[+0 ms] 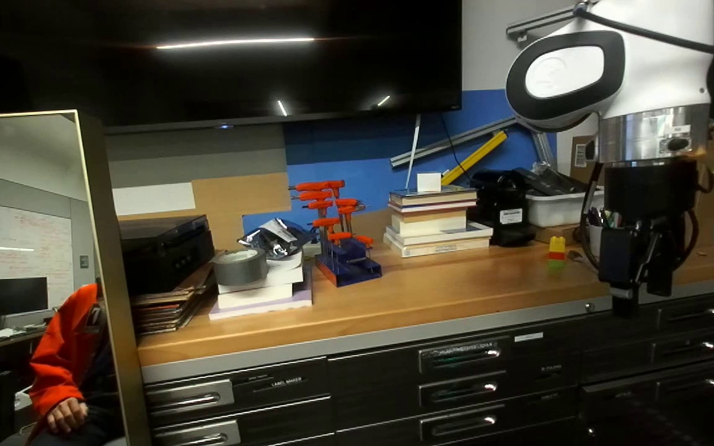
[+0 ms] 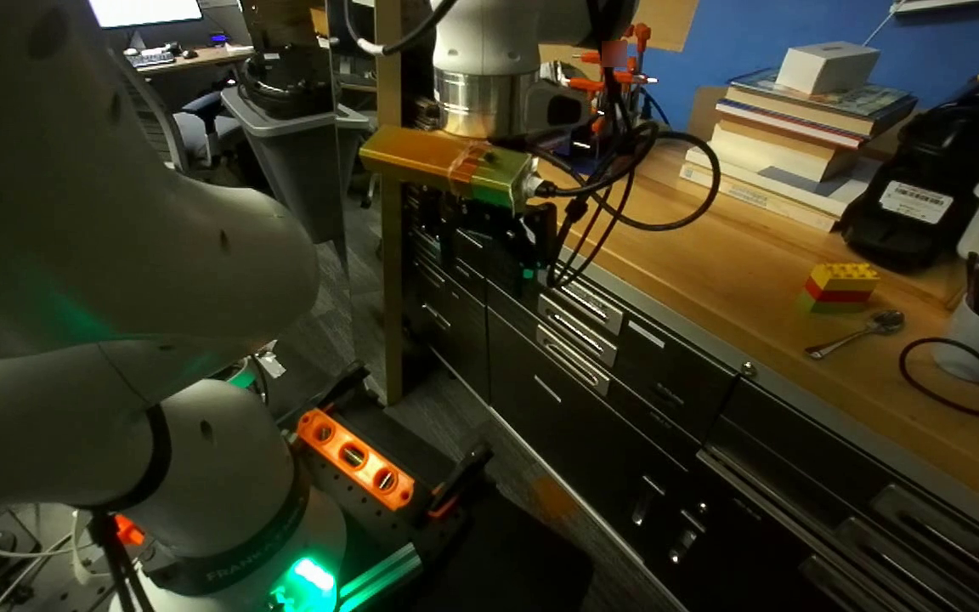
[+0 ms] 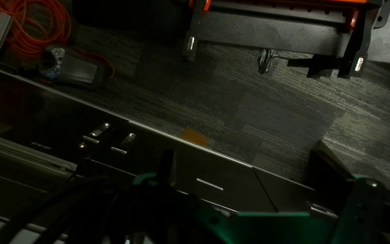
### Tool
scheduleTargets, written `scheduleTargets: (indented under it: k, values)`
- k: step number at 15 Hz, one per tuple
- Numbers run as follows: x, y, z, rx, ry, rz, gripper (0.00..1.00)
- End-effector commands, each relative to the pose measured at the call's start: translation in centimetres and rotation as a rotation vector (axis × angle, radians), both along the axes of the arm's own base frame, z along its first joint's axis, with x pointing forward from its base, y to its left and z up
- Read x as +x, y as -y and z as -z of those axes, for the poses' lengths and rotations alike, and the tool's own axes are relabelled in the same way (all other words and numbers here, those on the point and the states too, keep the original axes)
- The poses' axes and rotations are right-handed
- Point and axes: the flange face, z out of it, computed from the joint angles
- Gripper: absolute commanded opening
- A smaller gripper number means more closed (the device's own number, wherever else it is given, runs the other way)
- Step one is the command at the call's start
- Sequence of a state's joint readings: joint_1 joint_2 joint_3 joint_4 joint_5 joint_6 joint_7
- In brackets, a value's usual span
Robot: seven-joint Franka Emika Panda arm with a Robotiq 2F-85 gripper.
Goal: Put the black objects in the drawer and close it
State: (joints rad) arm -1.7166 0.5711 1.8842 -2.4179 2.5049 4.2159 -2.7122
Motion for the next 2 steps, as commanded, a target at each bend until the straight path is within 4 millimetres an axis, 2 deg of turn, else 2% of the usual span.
scheduleTargets:
  k: [1,2]
  values:
    - [0.01,0.07,0.03,0.000,0.002,0.004,1.00]
    - [0.04,0.10,0.04,0.000,0.002,0.005,1.00]
